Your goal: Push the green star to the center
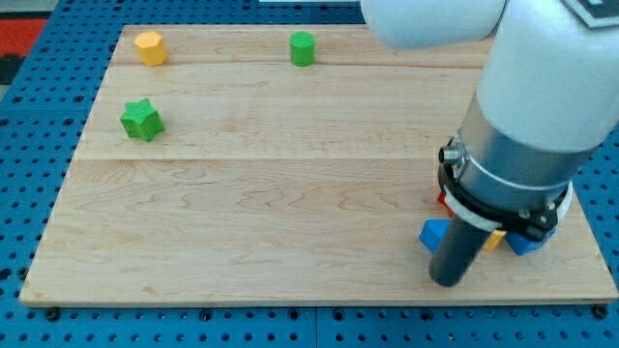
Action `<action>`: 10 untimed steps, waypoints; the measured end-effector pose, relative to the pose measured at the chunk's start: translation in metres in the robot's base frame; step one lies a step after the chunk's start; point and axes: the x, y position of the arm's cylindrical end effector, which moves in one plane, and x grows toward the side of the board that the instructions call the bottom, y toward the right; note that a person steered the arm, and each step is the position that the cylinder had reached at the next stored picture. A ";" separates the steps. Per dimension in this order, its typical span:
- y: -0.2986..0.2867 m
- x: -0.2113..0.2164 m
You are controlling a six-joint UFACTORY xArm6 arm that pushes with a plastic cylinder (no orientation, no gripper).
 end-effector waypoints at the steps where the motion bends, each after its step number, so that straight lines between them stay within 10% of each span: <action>1: 0.000 -0.013; 4: -0.172 0.005; 7: -0.372 -0.158; 10: -0.256 -0.202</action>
